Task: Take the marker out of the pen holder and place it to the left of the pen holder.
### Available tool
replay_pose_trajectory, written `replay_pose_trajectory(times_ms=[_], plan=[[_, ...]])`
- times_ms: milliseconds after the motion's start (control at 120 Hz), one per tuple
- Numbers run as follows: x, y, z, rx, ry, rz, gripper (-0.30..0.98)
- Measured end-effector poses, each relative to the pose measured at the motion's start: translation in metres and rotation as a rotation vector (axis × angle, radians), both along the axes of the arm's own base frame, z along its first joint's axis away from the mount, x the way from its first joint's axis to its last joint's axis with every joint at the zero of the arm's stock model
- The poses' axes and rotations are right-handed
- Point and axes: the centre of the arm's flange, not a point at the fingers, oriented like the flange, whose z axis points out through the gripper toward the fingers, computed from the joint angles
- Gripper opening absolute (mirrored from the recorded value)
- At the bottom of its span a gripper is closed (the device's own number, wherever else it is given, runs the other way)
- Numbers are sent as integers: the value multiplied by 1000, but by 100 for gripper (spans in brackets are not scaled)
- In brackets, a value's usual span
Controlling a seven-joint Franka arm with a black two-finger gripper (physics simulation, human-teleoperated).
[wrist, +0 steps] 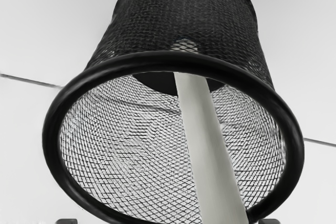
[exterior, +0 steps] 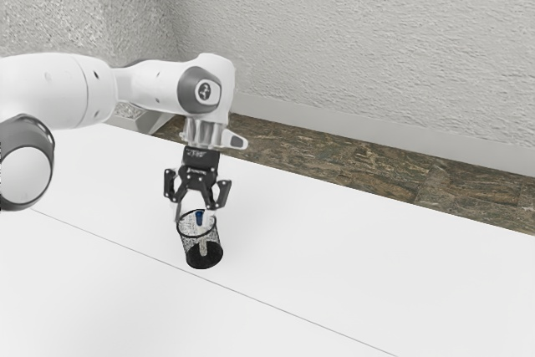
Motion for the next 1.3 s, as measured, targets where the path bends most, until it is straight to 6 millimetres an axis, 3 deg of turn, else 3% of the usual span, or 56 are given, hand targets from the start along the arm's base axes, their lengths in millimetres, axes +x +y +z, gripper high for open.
replay_pose_trajectory(times_ms=[108, 217, 400, 717, 867, 1000, 1167, 1233, 1300], plan=[[2, 21, -4, 22, 8, 55, 40], [1, 25, -5, 34, 15, 81, 28], [-6, 17, -5, 40, 70, 90, 8], [-13, 8, -3, 50, 118, 95, -5], [-16, -6, 25, 53, 84, 73, -7], [-21, -25, 85, 45, -12, 47, -8], [-8, -7, 133, 39, -116, 79, -8], [-2, 4, 133, 36, -125, 95, -8], [16, 34, 109, 30, -117, 141, -7]])
